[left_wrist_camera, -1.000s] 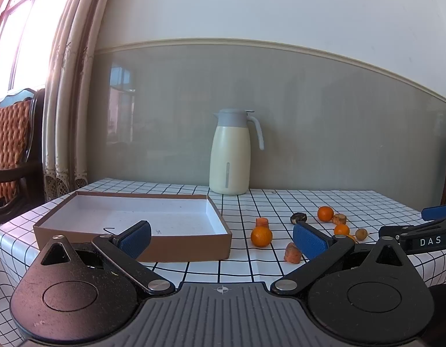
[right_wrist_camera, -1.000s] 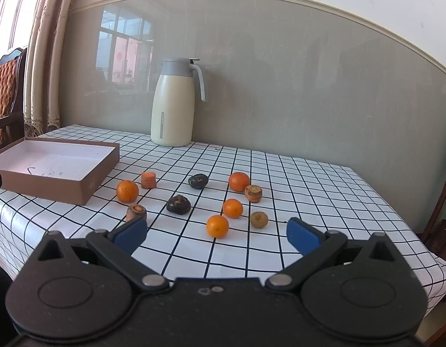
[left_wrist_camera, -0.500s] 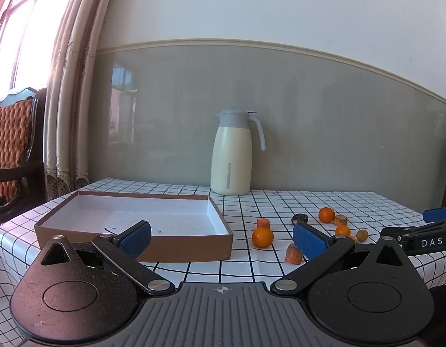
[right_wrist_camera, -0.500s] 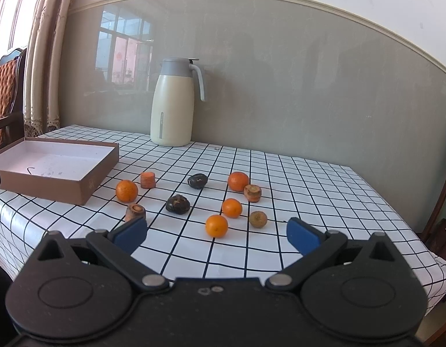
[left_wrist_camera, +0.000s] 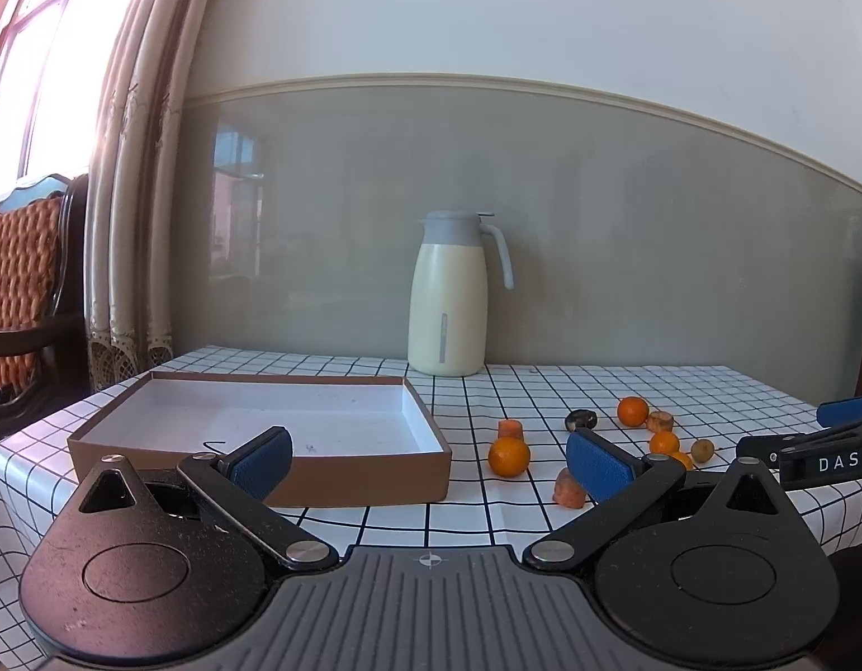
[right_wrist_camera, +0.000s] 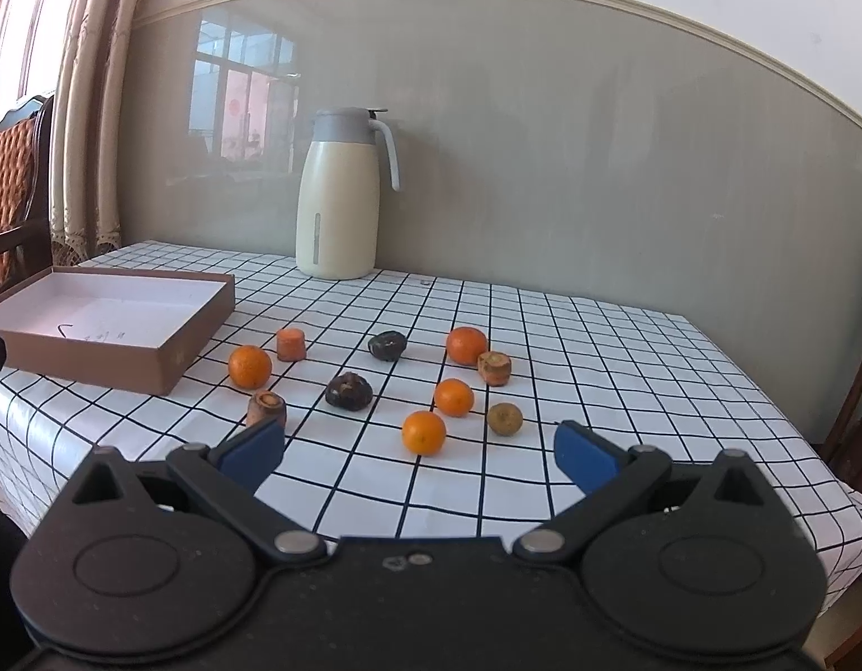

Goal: Organize fruits

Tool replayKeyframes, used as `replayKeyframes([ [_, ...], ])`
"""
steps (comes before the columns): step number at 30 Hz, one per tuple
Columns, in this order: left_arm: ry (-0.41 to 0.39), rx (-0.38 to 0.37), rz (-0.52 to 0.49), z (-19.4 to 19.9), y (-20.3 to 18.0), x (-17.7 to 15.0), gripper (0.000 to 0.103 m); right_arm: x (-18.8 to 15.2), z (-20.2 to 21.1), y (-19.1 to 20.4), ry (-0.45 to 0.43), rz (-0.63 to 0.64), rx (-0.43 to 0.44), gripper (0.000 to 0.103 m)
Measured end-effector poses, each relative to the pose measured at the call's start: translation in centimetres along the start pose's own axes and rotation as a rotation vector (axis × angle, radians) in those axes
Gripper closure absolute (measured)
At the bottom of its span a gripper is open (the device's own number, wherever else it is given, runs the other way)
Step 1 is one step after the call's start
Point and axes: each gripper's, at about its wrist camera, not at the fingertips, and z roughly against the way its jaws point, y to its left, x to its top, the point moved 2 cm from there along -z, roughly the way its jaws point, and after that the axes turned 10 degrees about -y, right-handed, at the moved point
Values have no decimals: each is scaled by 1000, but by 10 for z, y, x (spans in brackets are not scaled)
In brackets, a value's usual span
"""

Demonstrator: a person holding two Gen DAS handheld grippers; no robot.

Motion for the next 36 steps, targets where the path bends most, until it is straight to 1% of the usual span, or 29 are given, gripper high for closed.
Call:
replayKeyframes([
  [20, -1, 0, 0, -1, 0, 0, 0, 0, -2, 0, 0, 1, -1, 6],
  [25, -4, 3, 0, 0, 1, 0, 0, -1, -7, 0, 28, 9, -23, 6],
  [32, -4, 23, 12, 0, 4, 0, 0, -1, -2, -7, 10, -22, -16, 6],
  [36, -7, 34, -24, 0, -3, 0, 0, -1, 0, -9, -3, -27, -11, 6],
])
